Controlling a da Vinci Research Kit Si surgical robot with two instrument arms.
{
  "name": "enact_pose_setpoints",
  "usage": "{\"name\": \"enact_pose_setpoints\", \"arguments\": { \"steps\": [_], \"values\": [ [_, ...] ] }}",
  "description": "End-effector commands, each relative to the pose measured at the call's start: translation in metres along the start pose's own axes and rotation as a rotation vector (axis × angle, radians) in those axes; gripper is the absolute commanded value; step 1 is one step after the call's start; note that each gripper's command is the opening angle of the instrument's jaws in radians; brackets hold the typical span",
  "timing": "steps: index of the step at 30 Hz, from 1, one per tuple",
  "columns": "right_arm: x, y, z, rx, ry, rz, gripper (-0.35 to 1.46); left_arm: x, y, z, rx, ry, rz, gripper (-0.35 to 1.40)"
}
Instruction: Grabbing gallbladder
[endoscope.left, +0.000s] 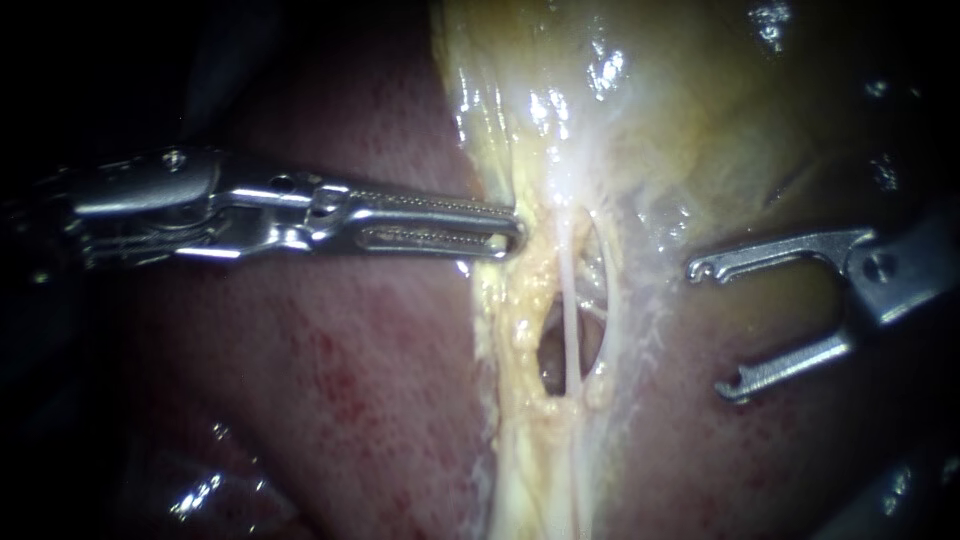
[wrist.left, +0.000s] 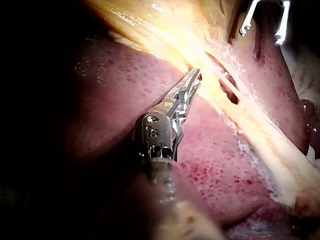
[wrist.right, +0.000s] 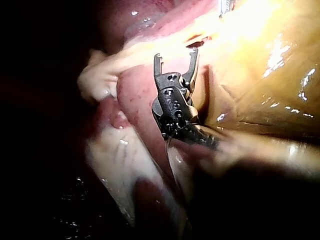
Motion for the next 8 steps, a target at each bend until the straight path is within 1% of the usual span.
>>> {"name": "enact_pose_setpoints", "arguments": {
  "steps": [1,8],
  "values": [
    [0.0,0.0,0.0,0.0,0.0,0.0,0.58,0.0,0.0,0.0,0.001,0.0,0.0,-0.35],
    [0.0,0.0,0.0,0.0,0.0,0.0,0.58,0.0,0.0,-0.0001,0.004,0.001,0.0,-0.35]
  ]
}}
